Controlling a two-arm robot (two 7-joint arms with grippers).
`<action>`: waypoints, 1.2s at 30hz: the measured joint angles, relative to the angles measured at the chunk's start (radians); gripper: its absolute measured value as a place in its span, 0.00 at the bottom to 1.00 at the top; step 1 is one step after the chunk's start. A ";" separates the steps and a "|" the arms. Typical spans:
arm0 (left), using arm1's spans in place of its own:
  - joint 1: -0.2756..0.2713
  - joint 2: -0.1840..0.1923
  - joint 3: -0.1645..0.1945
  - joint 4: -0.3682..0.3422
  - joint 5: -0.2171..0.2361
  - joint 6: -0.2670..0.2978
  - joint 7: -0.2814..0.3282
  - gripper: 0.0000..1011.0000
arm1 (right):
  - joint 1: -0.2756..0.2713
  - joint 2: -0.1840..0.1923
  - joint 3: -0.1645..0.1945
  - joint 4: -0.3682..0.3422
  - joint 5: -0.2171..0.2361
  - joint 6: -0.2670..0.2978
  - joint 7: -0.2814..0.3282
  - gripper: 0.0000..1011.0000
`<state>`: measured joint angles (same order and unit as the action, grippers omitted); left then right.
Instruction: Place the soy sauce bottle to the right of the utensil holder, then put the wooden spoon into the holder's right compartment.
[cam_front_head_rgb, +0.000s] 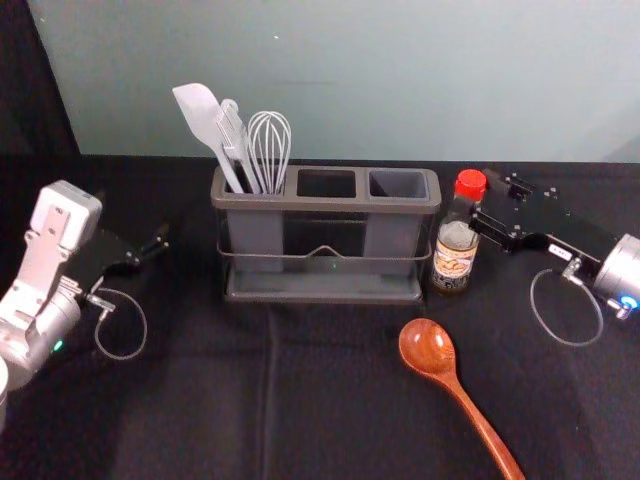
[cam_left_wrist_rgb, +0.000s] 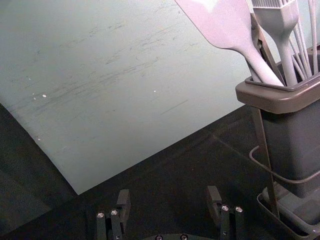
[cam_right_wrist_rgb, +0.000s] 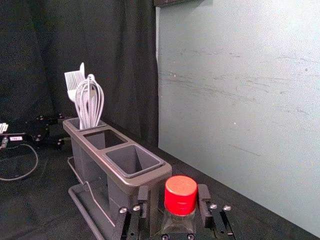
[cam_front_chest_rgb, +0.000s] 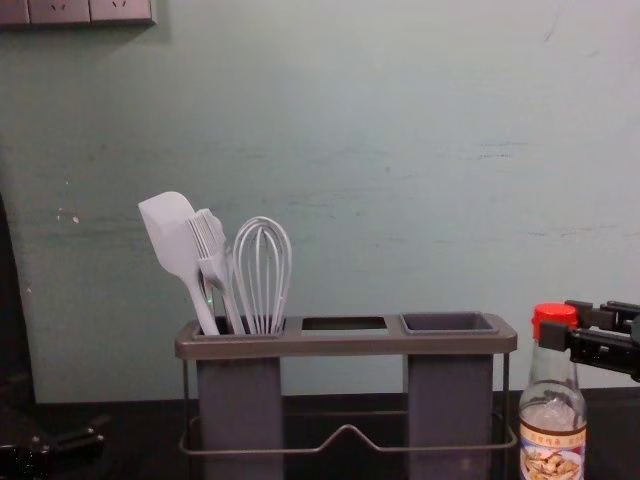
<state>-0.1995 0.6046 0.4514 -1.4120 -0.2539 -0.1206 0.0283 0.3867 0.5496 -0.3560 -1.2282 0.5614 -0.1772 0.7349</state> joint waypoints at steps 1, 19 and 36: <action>0.000 0.000 0.000 0.000 0.000 0.000 0.000 0.99 | 0.000 0.000 0.000 0.000 0.000 0.000 0.000 0.60; 0.000 0.000 0.000 0.000 0.000 0.000 0.000 0.99 | 0.000 0.000 0.000 0.000 0.000 0.000 0.000 0.99; 0.000 0.000 0.000 0.000 0.000 0.000 0.000 0.99 | -0.020 0.020 0.013 -0.042 0.001 0.002 -0.007 0.99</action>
<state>-0.1995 0.6047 0.4514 -1.4120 -0.2539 -0.1206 0.0283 0.3671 0.5694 -0.3435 -1.2698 0.5627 -0.1754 0.7276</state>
